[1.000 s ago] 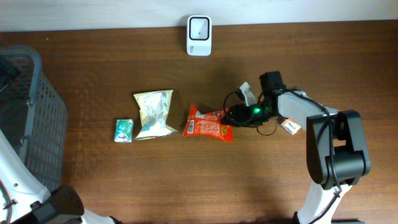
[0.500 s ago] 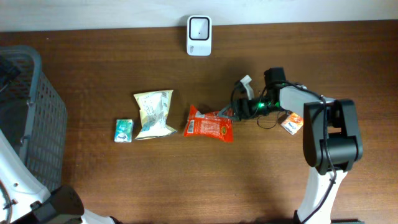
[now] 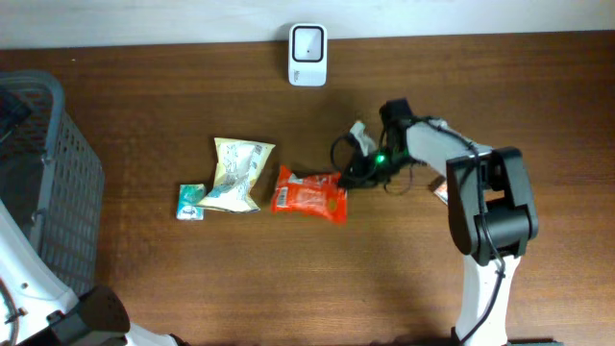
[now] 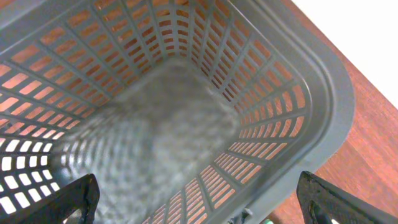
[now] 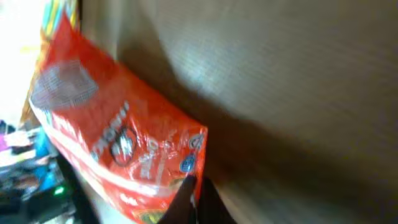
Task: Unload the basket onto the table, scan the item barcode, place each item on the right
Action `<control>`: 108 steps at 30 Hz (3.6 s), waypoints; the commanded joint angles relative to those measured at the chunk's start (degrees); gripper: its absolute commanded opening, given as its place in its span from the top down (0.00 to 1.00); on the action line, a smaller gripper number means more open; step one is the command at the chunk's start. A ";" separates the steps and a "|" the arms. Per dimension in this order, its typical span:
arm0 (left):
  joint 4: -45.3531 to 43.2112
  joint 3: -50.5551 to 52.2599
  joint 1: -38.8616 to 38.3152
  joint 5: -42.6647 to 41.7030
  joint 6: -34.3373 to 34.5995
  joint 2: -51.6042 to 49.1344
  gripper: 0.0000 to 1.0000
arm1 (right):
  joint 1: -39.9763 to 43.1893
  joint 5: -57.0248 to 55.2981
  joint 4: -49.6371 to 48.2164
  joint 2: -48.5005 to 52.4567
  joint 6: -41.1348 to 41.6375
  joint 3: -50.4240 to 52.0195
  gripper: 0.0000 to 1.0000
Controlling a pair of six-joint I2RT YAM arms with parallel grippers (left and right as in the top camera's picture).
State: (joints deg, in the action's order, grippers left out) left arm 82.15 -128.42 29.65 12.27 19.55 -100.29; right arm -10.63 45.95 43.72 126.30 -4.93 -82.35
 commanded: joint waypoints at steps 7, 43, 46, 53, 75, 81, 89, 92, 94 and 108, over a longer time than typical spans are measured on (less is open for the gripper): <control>0.04 -0.63 0.13 0.00 0.57 0.13 0.01 | -1.01 -8.00 9.07 0.79 -5.09 -6.60 0.34; 0.04 -0.63 0.13 -0.02 0.57 0.13 0.01 | -17.84 -20.87 20.15 -0.96 5.84 -24.44 0.89; 0.04 -0.63 0.13 -0.02 0.57 0.13 0.01 | -19.56 -20.24 17.84 0.90 14.71 -22.88 0.96; 0.04 -0.63 0.13 -0.02 0.57 0.13 0.01 | -21.38 -20.48 14.23 2.73 23.69 -18.49 0.96; 0.07 -0.63 0.13 -0.02 0.57 0.13 0.01 | -16.41 -9.90 23.12 1.18 9.42 -29.20 0.92; 0.04 -0.63 0.13 -0.02 0.57 0.13 0.01 | -27.39 -9.11 15.89 4.15 13.18 -27.82 0.94; 0.04 -0.63 0.13 -0.02 0.57 0.13 0.01 | -28.63 -21.38 15.10 9.38 22.51 -27.80 0.96; 0.07 -0.63 0.13 -0.02 0.57 0.13 0.01 | -27.12 -22.60 15.45 10.03 24.09 -27.89 0.96; 0.02 -0.63 0.13 -0.02 0.57 0.13 0.01 | -25.20 -23.32 15.85 9.99 25.20 -27.96 0.96; 0.04 -0.63 0.13 -0.02 0.57 0.13 0.01 | -10.71 -27.82 31.34 -3.13 -3.80 -26.45 0.18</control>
State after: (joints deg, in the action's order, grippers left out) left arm 82.19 -128.42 29.65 12.27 19.55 -100.29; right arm -24.51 21.04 73.63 122.48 -0.69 -110.93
